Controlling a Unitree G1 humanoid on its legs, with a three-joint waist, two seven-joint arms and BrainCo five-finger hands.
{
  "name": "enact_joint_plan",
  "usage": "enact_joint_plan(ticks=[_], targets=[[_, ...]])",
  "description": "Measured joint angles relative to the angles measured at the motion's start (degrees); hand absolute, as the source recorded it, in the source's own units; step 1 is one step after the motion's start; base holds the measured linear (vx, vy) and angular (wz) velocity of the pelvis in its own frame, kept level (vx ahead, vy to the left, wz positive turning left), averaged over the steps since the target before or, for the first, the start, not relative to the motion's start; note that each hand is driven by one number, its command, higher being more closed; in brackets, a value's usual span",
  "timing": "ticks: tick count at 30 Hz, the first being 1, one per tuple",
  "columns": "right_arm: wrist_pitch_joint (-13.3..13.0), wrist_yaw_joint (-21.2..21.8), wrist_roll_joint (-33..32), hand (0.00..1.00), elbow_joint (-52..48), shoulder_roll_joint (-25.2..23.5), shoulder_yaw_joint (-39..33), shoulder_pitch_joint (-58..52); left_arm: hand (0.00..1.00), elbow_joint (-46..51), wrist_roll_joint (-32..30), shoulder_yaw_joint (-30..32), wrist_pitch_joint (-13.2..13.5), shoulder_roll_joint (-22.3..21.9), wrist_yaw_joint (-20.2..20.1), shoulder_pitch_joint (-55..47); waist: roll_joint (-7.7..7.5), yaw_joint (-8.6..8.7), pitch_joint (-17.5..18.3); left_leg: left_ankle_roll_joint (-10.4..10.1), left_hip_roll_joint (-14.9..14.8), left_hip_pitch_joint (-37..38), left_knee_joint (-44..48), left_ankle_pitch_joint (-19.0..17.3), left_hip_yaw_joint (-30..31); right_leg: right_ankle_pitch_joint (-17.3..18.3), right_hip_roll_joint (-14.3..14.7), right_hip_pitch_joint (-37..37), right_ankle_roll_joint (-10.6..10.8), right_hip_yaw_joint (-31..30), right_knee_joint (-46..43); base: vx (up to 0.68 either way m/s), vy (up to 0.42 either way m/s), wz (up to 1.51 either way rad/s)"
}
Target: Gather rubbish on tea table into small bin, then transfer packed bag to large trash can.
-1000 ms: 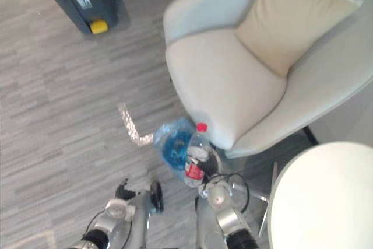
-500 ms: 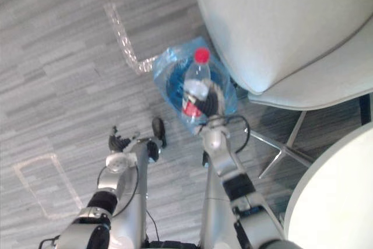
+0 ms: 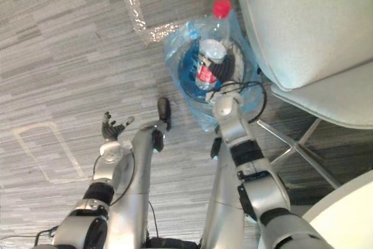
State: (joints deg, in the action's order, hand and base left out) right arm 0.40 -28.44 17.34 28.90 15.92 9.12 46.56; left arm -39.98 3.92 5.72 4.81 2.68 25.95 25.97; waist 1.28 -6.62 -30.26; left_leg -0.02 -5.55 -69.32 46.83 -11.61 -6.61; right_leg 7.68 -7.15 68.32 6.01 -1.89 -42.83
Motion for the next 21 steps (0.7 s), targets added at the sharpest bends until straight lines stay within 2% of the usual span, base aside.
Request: enact_joint_plan(ticks=[8,12,15,21], targets=[[-0.07,-0.05,0.52,0.00,1.10,-0.09,-0.40,-1.26,0.00,-0.08,0.14,-0.23,-0.05,0.23,-0.18,0.00,0.00,0.06,0.07,0.03,-0.18,0.07,0.08,0.03,-0.12,-0.01,0.10,-0.01,-0.14,-0.02,0.05,0.00,-0.001,-0.01],[-0.06,0.43,0.88,0.00,-1.86,-0.19,1.04,-3.56,0.00,-0.72,0.09,-1.37,-0.26,0.96,-0.32,0.00,-0.04,0.23,0.22,0.05,-0.65,0.80,0.10,0.03,-0.65,-0.14,0.40,-0.49,-0.30,-0.32,0.23,-0.01,-0.015,-0.07],[-0.07,1.47,3.45,0.00,-4.62,-0.36,2.68,-6.25,0.00,-1.89,-0.19,-1.40,-0.73,1.19,-0.40,-0.02,-0.04,0.39,0.23,0.04,-1.18,2.38,-0.13,0.02,-0.72,-0.41,1.01,-2.06,-0.58,-0.36,1.09,-0.02,-0.021,-0.09],[-0.16,3.72,9.59,0.00,-6.87,-2.44,6.12,-12.58,0.00,-3.12,-0.57,-3.85,-1.38,0.80,-1.34,-2.29,-0.31,0.45,3.47,-0.14,-2.47,5.22,-2.53,0.22,-2.51,-2.68,2.09,-4.47,-0.80,-1.38,5.13,-0.02,-0.017,-0.18]])
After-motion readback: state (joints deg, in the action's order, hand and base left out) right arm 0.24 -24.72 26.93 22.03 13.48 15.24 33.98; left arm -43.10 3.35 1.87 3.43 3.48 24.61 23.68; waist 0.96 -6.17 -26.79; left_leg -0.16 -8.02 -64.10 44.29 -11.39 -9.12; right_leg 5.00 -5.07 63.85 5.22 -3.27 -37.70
